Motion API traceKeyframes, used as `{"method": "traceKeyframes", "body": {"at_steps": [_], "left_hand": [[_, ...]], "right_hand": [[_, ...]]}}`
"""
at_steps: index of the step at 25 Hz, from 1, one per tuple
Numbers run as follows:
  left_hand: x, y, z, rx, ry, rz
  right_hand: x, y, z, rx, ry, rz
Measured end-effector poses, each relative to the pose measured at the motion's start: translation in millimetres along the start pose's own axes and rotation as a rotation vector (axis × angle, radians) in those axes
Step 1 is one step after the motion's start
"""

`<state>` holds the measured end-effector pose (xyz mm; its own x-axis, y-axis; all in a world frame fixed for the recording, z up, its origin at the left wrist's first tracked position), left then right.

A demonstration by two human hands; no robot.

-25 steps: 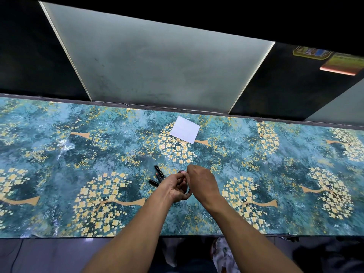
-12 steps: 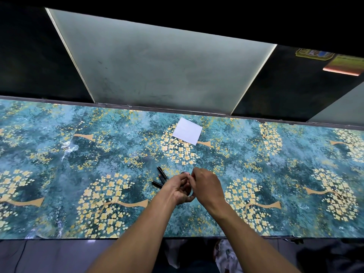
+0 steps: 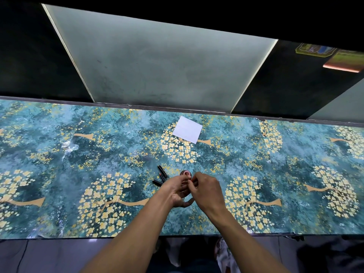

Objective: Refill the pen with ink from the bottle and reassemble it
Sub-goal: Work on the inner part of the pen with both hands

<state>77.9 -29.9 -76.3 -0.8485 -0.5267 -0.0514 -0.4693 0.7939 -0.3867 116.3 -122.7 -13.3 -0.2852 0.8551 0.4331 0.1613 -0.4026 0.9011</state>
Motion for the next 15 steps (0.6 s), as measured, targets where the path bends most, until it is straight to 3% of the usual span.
{"method": "traceKeyframes", "body": {"at_steps": [4,11,15], "left_hand": [[-2,7,-4,-0.071,-0.08,0.136],[-18,22,-11,-0.315,-0.476,0.408],[-25,26,-16,-0.372,-0.556,0.497]], "right_hand": [[-3,5,-3,-0.046,-0.022,0.045],[-14,13,-2,-0.109,-0.114,0.162],[-28,12,6,-0.098,-0.24,0.265]]}}
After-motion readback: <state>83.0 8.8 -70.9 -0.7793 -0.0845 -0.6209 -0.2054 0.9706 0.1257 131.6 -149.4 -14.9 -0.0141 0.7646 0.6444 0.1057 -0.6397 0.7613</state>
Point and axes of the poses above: each hand's wrist, its own z-axis towards the middle knuckle, its own y-axis out of the back of the hand, x = y × z, the point moved 7 cm from there along z, towards the middle knuckle, and after that the axes turned 7 degrees about y, right-handed, at the moved point
